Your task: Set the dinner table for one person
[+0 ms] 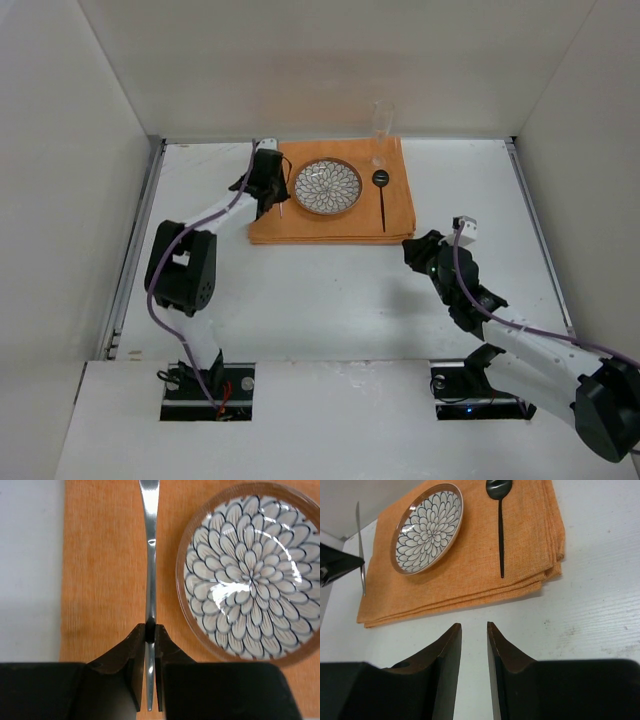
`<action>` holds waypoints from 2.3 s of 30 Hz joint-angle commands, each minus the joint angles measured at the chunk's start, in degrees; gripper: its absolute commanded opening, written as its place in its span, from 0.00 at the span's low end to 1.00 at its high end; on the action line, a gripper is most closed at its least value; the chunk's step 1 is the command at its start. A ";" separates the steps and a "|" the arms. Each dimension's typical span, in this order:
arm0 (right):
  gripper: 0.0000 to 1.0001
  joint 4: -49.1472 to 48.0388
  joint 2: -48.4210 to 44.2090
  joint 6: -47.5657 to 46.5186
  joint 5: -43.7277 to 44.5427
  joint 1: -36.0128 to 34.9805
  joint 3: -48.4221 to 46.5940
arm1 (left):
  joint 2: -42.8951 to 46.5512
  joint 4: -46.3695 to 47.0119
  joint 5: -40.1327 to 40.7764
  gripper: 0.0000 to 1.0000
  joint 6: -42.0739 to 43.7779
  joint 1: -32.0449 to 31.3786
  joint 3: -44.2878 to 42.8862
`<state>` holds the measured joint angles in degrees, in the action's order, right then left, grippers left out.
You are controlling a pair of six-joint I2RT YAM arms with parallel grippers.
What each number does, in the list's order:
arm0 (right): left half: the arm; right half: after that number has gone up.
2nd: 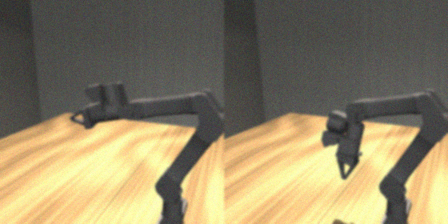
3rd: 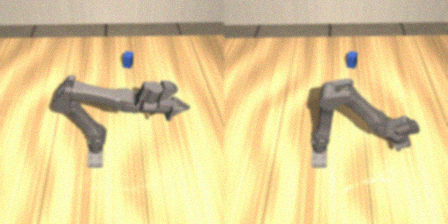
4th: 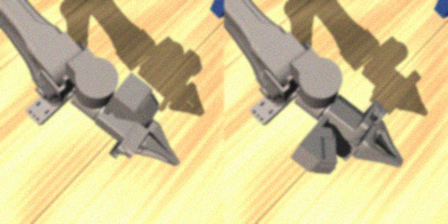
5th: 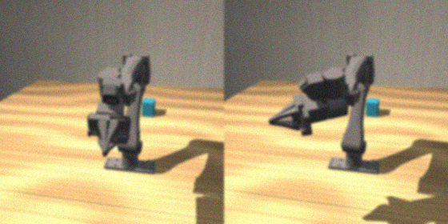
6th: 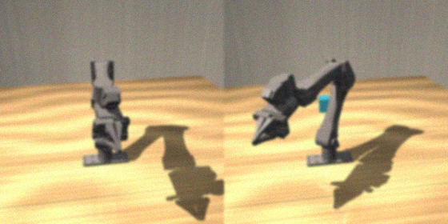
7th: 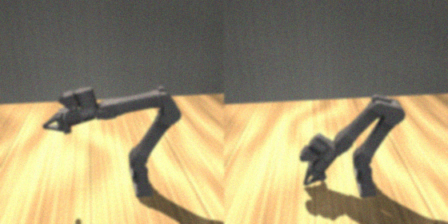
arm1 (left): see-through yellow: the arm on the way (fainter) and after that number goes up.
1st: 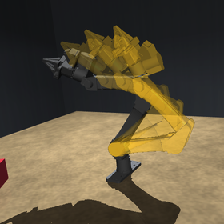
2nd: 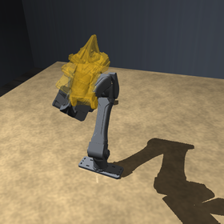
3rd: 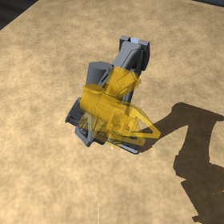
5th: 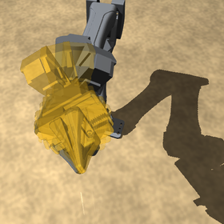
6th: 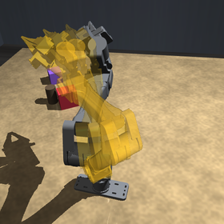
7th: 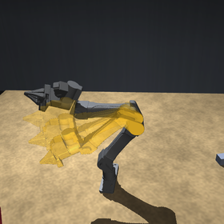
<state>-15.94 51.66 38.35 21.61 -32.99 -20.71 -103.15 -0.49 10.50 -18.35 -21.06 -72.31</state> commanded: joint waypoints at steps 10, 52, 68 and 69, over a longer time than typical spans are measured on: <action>0.33 -3.57 -1.83 -0.82 0.19 -0.45 -0.30 | -11.28 -7.15 -7.86 0.02 5.25 4.14 -11.09; 0.51 -3.57 -2.79 -0.82 -0.16 -0.54 -0.12 | 21.31 4.01 11.03 1.00 -8.98 -8.51 17.45; 0.68 -4.97 -0.42 -0.99 0.80 -0.97 0.06 | 36.80 -0.39 10.50 1.00 -24.09 -19.22 41.10; 0.68 -5.32 0.19 -0.99 0.98 -0.97 0.06 | 36.80 0.22 10.68 1.00 -24.97 -20.72 42.16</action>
<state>-17.34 50.92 37.91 21.61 -33.47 -20.71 -66.65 0.30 20.32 -38.65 -38.72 -32.42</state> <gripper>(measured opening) 0.682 0.997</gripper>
